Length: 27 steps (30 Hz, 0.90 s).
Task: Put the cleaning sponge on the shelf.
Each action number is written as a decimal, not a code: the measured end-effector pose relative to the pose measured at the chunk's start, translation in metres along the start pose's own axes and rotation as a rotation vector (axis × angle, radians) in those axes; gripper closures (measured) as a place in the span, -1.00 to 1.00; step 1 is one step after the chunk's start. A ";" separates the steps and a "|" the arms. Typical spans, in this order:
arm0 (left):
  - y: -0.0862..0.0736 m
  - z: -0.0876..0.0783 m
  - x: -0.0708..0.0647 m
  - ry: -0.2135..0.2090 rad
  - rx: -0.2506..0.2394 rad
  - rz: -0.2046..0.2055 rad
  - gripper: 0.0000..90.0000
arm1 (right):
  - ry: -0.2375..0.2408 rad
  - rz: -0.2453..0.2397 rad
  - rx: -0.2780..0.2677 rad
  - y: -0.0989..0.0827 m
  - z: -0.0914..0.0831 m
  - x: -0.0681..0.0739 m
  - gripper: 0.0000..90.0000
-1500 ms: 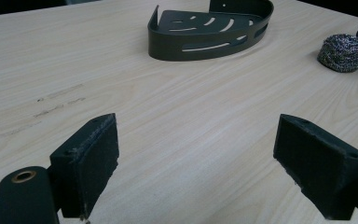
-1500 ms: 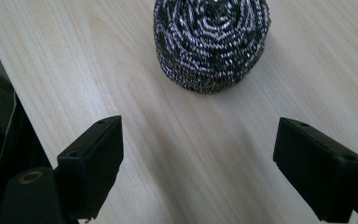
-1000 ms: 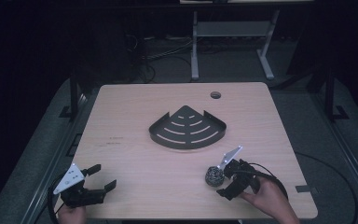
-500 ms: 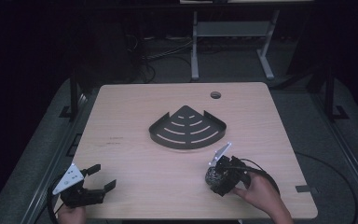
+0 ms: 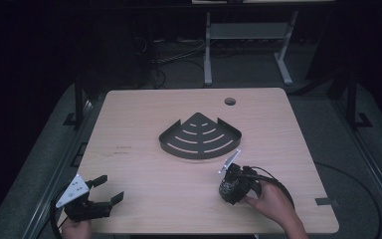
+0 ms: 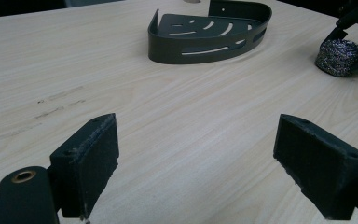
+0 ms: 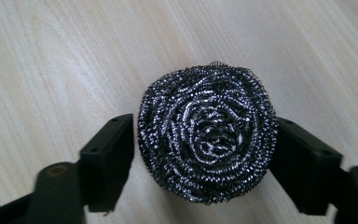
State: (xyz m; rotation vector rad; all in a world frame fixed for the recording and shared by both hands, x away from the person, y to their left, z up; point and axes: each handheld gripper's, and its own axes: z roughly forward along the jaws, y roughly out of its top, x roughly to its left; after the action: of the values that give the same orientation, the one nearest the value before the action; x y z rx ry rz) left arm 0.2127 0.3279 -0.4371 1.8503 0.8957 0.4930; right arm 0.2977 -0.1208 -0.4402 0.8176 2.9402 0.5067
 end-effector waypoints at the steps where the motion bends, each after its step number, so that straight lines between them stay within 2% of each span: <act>1: 0.000 0.000 0.000 0.000 0.000 0.000 -0.70 | -0.003 -0.001 0.001 0.000 0.001 0.000 -0.34; 14: 0.000 0.000 0.000 0.000 0.001 0.003 -0.70 | -0.005 -0.026 -0.002 0.001 0.000 0.002 -0.25; 22: 0.000 0.000 0.000 0.002 -0.002 0.004 -0.70 | 0.014 -0.031 -0.017 0.000 -0.003 0.001 -0.24; 27: 0.000 -0.001 0.000 0.003 -0.003 0.004 -0.70 | 0.014 -0.031 -0.003 0.001 -0.006 0.000 -0.24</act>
State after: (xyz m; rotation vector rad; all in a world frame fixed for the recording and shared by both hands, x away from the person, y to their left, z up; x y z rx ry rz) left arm 0.2126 0.3286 -0.4364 1.8495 0.8927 0.4990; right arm 0.2974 -0.1222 -0.4341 0.7697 2.9593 0.5172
